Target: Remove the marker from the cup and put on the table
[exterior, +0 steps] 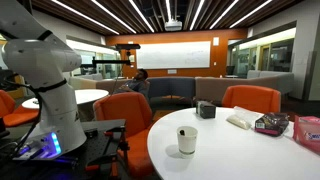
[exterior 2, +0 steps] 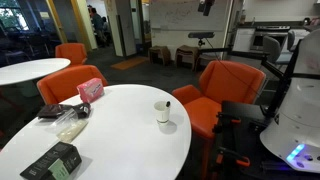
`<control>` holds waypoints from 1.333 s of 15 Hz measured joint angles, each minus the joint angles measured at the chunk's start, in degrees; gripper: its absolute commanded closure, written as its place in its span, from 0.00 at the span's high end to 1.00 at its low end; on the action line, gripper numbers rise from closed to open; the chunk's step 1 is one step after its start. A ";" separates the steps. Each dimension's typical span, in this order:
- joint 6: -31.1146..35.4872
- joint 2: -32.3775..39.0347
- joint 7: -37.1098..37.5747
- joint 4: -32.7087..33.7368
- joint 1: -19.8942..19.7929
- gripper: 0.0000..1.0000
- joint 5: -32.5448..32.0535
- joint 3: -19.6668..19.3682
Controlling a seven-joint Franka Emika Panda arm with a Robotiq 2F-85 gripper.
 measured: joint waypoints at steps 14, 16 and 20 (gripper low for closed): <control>0.19 0.25 -0.02 -0.05 0.05 1.00 0.00 0.47; 1.54 1.28 -0.02 -0.46 0.43 1.00 0.00 1.95; 8.97 6.01 0.05 -3.00 2.35 1.00 0.09 5.66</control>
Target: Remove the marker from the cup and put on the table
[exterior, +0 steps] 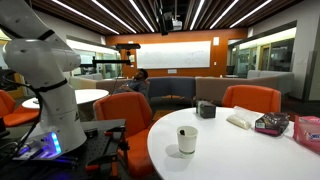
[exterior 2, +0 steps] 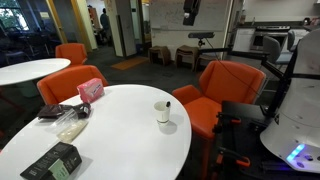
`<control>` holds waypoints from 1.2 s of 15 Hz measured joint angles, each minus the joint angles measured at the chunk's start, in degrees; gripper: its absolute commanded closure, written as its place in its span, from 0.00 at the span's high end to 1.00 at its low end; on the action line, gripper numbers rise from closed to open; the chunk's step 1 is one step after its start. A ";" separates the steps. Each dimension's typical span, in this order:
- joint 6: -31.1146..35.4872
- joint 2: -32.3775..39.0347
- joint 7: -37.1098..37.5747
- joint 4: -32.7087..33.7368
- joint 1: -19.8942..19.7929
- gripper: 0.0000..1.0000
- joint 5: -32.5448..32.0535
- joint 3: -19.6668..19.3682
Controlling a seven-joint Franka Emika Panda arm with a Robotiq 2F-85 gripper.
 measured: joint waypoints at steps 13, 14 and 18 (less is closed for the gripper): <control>22.51 21.10 -5.32 -10.34 4.20 1.00 -6.38 7.53; 24.26 22.95 -5.88 -10.37 4.38 1.00 -7.33 7.85; 28.69 29.14 -6.96 -10.12 4.43 1.00 -10.39 8.99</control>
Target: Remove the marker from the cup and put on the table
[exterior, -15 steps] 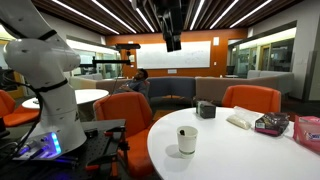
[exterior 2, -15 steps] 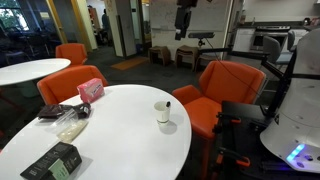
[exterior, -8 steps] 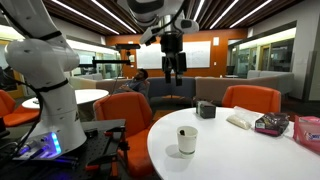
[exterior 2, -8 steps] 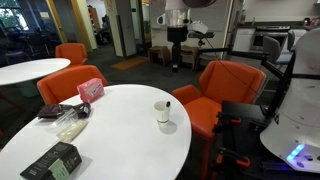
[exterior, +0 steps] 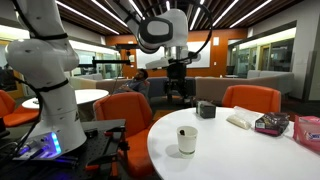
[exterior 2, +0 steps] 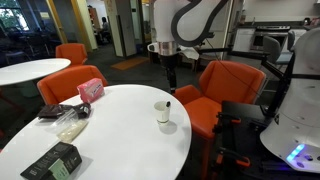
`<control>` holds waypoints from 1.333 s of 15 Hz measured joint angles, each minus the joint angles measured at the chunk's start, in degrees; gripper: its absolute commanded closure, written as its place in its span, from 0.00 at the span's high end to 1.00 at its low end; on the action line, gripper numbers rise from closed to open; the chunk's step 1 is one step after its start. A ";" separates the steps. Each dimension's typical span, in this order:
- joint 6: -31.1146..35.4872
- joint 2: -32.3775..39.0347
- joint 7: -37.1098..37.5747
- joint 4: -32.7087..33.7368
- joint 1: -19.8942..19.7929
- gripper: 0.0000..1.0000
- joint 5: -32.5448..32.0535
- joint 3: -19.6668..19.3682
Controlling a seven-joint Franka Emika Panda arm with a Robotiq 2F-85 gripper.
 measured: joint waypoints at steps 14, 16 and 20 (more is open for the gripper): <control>-0.13 7.45 -1.16 3.30 -0.06 0.97 0.09 0.82; -0.14 11.86 -1.09 6.35 -0.06 0.98 0.09 1.47; -0.63 19.41 -1.02 13.35 -0.26 0.58 0.08 1.66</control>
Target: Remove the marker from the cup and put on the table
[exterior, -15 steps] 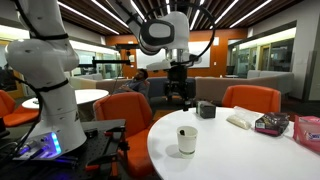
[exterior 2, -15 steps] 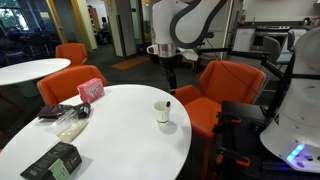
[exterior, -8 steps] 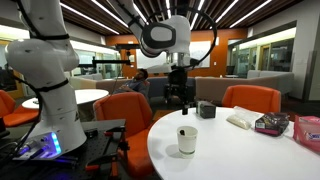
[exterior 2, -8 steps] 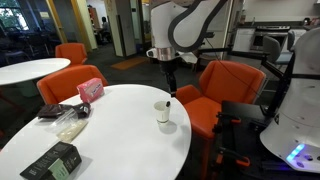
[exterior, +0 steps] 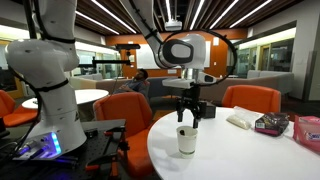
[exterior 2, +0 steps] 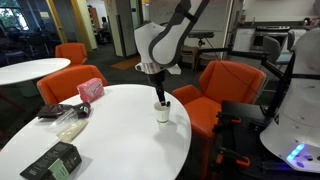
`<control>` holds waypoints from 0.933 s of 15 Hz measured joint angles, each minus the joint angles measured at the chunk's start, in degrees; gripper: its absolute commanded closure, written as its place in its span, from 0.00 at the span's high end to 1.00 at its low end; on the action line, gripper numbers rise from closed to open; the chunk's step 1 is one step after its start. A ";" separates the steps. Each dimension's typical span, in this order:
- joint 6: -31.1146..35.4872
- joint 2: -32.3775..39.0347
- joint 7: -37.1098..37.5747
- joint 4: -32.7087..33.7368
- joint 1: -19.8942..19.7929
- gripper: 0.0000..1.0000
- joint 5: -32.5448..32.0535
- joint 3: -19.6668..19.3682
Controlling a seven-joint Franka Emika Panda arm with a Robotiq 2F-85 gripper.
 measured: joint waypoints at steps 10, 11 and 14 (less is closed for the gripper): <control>-4.21 4.65 -0.02 4.62 -0.50 0.45 -0.05 1.30; -4.65 4.72 -0.02 4.63 -0.51 0.45 -0.05 1.30; -5.99 5.60 -0.02 5.25 -0.51 0.47 -0.06 1.36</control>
